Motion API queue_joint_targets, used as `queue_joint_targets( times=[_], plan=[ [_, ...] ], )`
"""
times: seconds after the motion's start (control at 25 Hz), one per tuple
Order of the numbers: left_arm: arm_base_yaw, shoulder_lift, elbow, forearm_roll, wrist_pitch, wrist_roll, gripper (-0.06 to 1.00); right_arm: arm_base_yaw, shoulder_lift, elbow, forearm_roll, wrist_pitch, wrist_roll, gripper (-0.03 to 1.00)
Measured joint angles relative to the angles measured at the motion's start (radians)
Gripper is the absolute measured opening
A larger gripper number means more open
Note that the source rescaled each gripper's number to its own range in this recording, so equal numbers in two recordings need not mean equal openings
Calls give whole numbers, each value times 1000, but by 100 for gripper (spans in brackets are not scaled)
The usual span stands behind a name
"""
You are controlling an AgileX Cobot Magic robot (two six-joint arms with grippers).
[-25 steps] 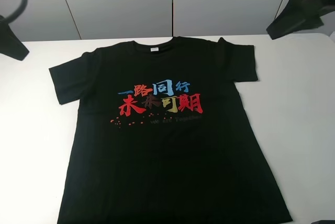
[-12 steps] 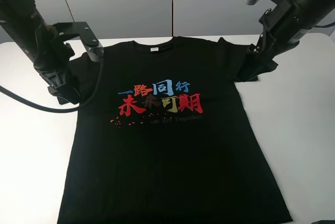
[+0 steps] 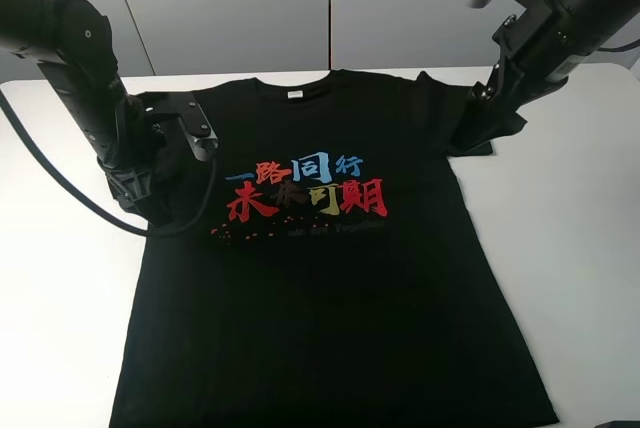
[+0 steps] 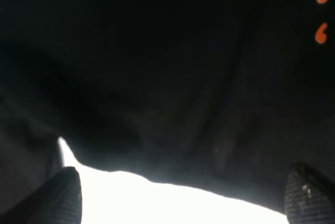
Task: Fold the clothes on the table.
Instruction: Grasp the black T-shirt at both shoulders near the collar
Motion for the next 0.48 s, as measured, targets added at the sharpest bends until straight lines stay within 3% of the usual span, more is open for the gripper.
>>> queue_joint_targets(
  times=[0.48],
  plan=[
    [-57, 15, 0, 54, -25, 8, 100, 0, 0, 0, 0, -19, 0, 100]
  ],
)
